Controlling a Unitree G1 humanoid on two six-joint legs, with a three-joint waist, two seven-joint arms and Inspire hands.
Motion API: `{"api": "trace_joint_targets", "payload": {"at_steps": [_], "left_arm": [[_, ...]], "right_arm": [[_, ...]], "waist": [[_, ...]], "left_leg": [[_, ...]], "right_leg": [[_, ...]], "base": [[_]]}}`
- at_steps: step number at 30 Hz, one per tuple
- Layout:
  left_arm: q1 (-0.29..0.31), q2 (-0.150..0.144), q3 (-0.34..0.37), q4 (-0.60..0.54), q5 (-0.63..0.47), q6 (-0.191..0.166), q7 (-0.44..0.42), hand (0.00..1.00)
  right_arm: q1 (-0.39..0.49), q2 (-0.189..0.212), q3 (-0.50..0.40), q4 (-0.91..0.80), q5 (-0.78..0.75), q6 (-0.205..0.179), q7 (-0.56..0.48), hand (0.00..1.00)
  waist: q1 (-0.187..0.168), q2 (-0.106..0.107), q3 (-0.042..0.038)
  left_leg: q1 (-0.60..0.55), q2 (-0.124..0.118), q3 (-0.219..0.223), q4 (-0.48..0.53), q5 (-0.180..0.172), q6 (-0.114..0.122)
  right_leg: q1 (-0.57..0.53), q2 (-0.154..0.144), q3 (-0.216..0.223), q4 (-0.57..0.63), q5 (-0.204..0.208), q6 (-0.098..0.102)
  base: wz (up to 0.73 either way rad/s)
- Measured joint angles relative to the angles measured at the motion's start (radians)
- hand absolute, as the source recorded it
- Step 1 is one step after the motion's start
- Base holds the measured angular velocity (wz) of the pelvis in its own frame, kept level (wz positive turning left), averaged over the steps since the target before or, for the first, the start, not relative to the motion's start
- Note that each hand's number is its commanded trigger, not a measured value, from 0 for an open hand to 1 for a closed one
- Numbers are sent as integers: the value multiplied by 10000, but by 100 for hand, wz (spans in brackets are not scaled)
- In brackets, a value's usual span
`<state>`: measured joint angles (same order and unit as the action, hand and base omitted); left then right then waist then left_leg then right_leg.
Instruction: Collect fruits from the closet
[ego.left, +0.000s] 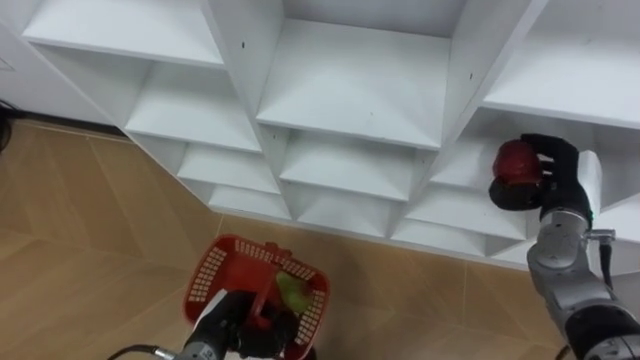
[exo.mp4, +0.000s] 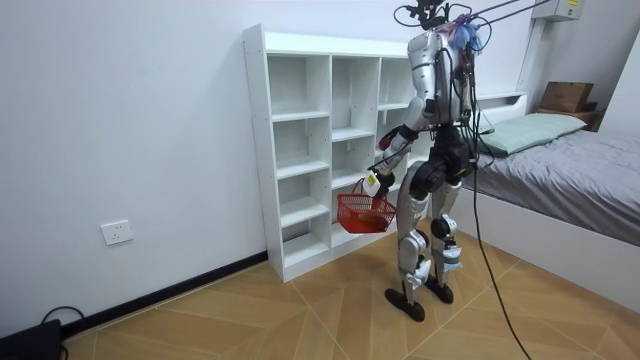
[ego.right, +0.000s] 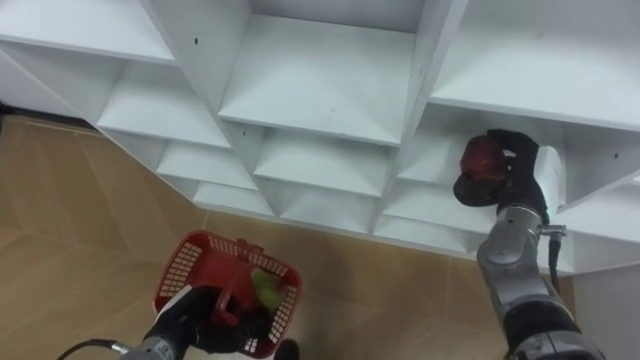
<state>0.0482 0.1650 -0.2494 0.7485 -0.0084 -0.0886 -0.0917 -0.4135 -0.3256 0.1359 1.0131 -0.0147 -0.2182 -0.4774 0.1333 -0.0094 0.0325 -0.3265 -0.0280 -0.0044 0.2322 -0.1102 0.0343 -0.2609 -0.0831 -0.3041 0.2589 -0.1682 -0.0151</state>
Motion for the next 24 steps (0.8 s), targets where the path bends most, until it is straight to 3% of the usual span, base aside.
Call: {"api": "trace_joint_targets", "payload": {"at_steps": [10, 19, 24], "left_arm": [[24, 21, -125, 0, -6, 0, -17, 100], [-10, 14, -297, 0, 1, -1, -30, 100], [-15, 4, -300, -1, -2, -1, 4, 100]], "right_arm": [[6, 115, 410, -39, -127, -6, -26, 100], [6, 331, 492, -130, -269, -237, -2, 100], [84, 535, 618, -464, -262, -225, 329, 100]], "waist": [[76, 2, 0], [60, 12, -6], [-39, 64, -39]], "left_leg": [[-8, 6, 0, 15, 4, 7], [-52, 1, -12, 38, 4, 7], [-62, 8, -18, 46, 4, 7]], "right_leg": [[1, 7, 13, 22, 19, -21], [-4, 56, -10, -15, 19, -20], [-8, 68, -33, -3, 19, -21]], "base": [[0], [0], [0]]}}
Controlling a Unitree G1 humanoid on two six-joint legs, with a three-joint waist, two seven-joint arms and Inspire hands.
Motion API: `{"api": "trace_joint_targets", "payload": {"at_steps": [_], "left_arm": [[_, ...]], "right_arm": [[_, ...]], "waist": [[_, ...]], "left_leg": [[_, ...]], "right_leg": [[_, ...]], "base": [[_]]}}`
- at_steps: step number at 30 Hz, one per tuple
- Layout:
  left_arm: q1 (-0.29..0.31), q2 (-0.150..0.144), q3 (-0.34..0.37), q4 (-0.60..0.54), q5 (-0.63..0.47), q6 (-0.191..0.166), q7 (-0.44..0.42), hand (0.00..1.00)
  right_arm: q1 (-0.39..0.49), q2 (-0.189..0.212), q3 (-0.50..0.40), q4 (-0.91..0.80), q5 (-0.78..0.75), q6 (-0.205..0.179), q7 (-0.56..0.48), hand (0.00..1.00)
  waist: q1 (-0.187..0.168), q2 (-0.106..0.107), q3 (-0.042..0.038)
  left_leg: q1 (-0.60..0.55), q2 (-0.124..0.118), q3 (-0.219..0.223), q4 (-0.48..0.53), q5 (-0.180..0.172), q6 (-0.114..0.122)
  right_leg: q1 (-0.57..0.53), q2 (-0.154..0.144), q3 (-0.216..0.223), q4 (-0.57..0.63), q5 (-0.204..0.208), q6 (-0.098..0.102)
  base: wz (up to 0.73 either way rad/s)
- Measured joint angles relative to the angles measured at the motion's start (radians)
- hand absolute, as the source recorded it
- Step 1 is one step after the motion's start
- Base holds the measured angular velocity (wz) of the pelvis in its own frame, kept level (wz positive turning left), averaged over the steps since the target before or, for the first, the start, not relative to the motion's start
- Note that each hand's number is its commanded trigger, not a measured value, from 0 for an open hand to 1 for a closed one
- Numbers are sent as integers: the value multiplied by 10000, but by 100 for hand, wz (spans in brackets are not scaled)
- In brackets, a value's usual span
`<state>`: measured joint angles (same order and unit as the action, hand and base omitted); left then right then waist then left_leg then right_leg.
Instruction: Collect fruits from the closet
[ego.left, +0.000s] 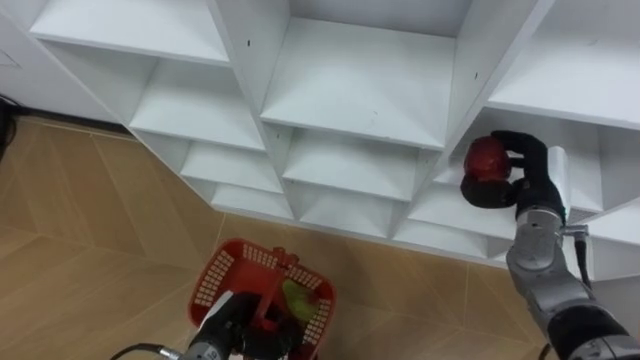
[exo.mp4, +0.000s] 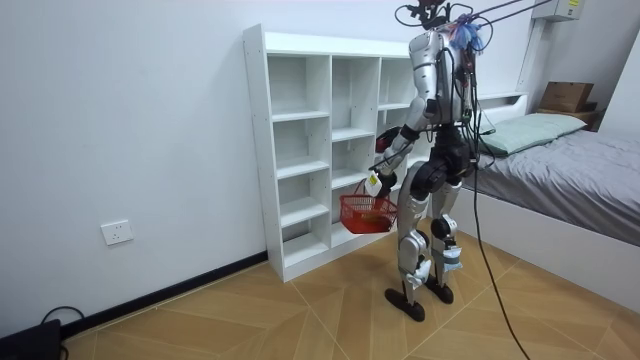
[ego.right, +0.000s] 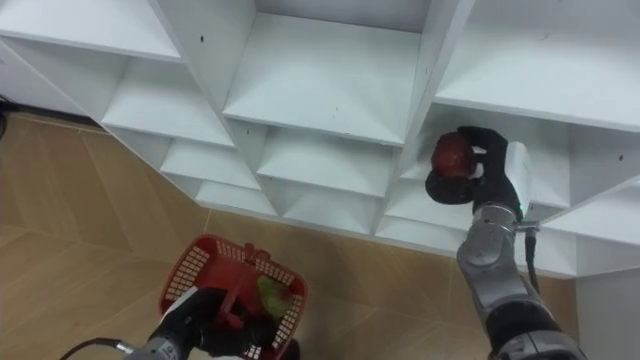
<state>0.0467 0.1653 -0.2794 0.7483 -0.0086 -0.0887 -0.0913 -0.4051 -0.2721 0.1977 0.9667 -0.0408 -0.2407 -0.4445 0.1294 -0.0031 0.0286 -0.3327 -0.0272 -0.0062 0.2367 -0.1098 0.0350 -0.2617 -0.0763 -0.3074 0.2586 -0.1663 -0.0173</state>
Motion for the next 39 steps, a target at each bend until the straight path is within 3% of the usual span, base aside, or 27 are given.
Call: {"api": "trace_joint_targets", "payload": {"at_steps": [7, 13, 19, 22, 33, 39], "left_arm": [[-10, 20, -211, -8, -439, -1, 117, 100], [-183, -73, -193, -58, -720, -64, 128, 100], [-389, -233, -166, -108, -683, -155, 121, 100], [-407, -244, -174, -148, -689, -278, 115, 100], [-617, -401, -170, -316, -753, -378, 22, 100], [-604, -417, -199, -969, -758, -377, 18, 100]], "right_arm": [[69, 334, 357, -13, -55, 29, 693, 100], [929, 405, 520, -1092, -92, 21, 976, 100], [2170, 459, 733, -2354, -441, 36, 1923, 100], [2392, 610, 935, -2518, -610, 35, 2286, 100], [2998, 830, 953, -3339, -1231, 39, 2818, 100], [3276, 854, 1060, -4169, -1577, 251, 3184, 100]], "waist": [[-255, 83, -52], [-468, 58, -62], [-596, -176, -87], [-728, -297, -107], [-777, -243, -129], [-951, -143, -177]], "left_leg": [[311, -1, 26, -33, 0, 0], [469, 24, 177, -73, 0, 1], [877, 114, 745, -159, -2, 0], [1103, 167, 906, -187, -5, -2], [1846, 205, 1131, -534, -9, -3], [2082, 202, 1231, -664, -16, -7]], "right_leg": [[269, -50, 54, 8, 0, 1], [340, -63, 92, 18, -1, 1], [565, 4, 556, -9, 0, -1], [752, 48, 636, -83, 13, -23], [1327, 96, 769, -218, 54, -28], [1453, 95, 832, -205, 43, -15]], "base": [[0], [-6], [-20], [-10], [-4], [-4]]}}
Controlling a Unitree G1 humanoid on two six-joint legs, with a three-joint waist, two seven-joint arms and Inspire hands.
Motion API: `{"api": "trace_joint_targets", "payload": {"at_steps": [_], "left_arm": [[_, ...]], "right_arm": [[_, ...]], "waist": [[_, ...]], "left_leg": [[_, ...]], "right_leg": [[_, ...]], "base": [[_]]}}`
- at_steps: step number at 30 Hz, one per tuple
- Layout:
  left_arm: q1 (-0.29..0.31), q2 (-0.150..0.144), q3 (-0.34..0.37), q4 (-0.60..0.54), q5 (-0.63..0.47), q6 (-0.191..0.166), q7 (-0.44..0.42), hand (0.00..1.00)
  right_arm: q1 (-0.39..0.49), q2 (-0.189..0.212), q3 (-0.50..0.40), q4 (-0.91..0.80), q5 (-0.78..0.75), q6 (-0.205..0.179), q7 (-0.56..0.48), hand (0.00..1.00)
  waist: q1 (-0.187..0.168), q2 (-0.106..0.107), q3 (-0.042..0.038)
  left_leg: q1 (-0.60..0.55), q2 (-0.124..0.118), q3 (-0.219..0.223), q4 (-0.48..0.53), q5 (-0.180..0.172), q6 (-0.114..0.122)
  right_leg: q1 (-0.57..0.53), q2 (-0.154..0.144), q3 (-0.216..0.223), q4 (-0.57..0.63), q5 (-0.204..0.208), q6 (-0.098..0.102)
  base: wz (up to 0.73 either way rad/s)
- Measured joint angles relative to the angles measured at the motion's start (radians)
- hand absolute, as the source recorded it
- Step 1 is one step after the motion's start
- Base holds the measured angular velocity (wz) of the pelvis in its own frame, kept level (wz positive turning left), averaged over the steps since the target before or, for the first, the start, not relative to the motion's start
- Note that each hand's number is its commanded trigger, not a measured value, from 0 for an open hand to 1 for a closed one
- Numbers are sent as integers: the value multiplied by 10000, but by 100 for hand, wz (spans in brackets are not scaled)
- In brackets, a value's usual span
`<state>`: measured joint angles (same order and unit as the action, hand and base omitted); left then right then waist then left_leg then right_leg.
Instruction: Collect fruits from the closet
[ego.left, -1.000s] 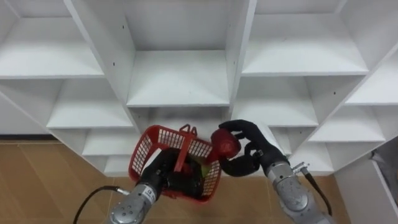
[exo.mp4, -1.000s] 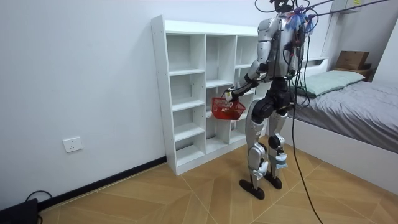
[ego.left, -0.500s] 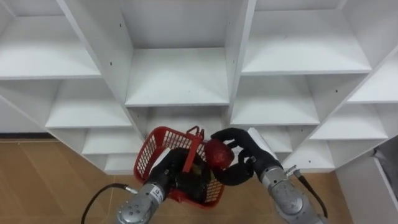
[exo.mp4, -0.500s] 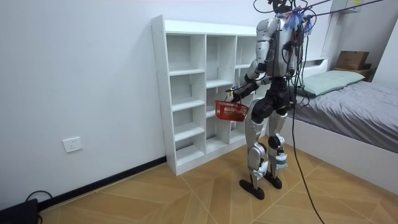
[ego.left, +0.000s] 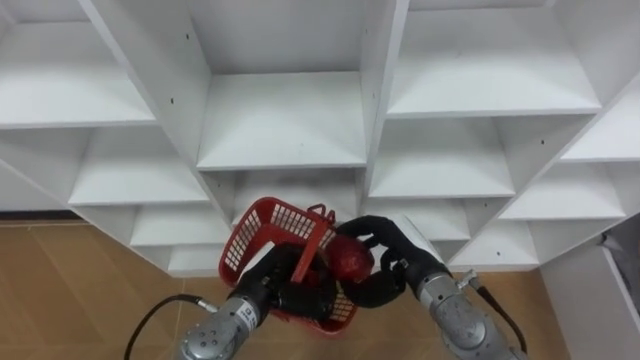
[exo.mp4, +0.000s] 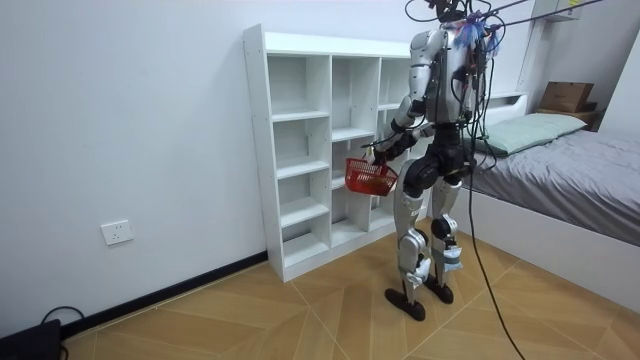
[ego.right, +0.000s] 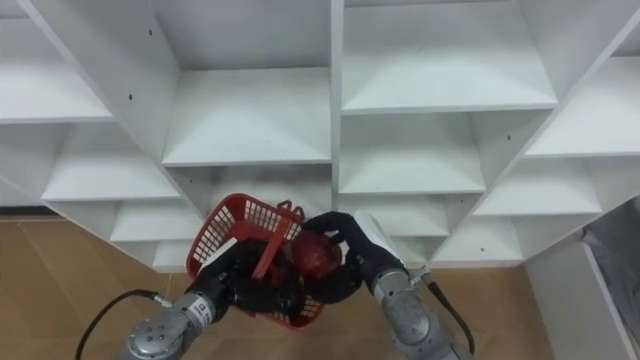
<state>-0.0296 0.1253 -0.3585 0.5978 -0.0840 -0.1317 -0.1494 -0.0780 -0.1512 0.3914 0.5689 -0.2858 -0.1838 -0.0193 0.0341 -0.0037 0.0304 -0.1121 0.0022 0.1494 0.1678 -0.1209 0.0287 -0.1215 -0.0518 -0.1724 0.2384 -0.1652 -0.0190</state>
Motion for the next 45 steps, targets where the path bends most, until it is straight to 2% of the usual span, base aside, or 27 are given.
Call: {"api": "trace_joint_targets", "payload": {"at_steps": [6, 13, 32, 33, 34, 35, 36, 45], "left_arm": [[1, 45, -2, 0, -1, 0, -97, 100], [3, 82, 0, 1, -1, 0, -160, 100], [5, 121, 0, -1, 2, 0, -163, 100], [5, 121, 0, -1, 2, 0, -163, 100], [5, 122, 0, -1, 2, 0, -163, 100], [4, 117, -1, -1, 1, 0, -164, 100], [4, 116, 0, -1, 1, 0, -164, 100], [3, 119, 1, -296, 0, -9, -182, 100]], "right_arm": [[0, 9, 21, -3, 9, 0, 10, 100], [1, 2, 38, 2, 1, 24, 22, 100], [6, 9, 78, 12, -41, 27, 6, 100], [6, 9, 78, 12, -41, 27, 6, 85], [6, 9, 78, 12, -41, 27, 6, 62], [6, 8, 78, 12, -41, 27, 6, 18], [6, 9, 79, 12, -44, 27, 5, 0], [49, -6, 285, 12, -109, 45, 249, 0]], "waist": [[-1, -32, -24], [-3, -119, -169], [-17, -145, -156], [-17, -145, -156], [-16, -145, -156], [-42, -146, -156], [-35, -145, -156], [-14, -143, -157]], "left_leg": [[1, 2, 2, 18, 0, 0], [38, 6, 3, 48, 1, 0], [127, 8, 1, 28, -2, -2], [123, 8, 1, 27, -2, -2], [115, 7, 1, 27, -2, -2], [112, 6, 3, 24, -2, -2], [107, 6, 2, 24, -2, -2], [-2, 7, 1, 28, -2, -2]], "right_leg": [[-1, 3, -7, 32, -11, -7], [42, 0, -13, 66, -7, -11], [140, 6, -12, 8, -8, -10], [139, 5, -12, 3, -8, -10], [135, 6, -12, -2, -8, -10], [127, 4, -12, -3, -9, -10], [125, 4, -14, -3, -9, -10], [4, 7, -9, 20, -8, -10]], "base": [[0], [0], [0], [0], [0], [0], [0], [0]]}}
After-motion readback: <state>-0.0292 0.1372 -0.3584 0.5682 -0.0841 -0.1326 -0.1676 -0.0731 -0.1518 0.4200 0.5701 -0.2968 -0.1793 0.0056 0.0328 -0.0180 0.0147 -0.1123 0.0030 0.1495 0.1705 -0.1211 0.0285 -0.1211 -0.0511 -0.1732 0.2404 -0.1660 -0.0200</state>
